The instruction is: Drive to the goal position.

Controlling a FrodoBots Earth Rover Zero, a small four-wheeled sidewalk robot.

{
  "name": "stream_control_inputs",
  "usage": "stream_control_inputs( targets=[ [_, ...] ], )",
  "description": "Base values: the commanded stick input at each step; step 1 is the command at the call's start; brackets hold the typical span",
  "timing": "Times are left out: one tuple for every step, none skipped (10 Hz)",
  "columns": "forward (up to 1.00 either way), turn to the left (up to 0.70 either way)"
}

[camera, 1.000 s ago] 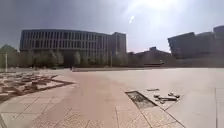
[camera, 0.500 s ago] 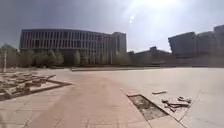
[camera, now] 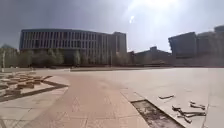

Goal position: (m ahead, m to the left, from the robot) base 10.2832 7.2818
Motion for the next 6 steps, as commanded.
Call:
stream_control_inputs(
  targets=[
    [0.7,0.01],
    [0.7,0.01],
    [0.7,0.01],
    [0.7,0.01],
    [0.7,0.01],
    [0.7,0.01]
  ],
)
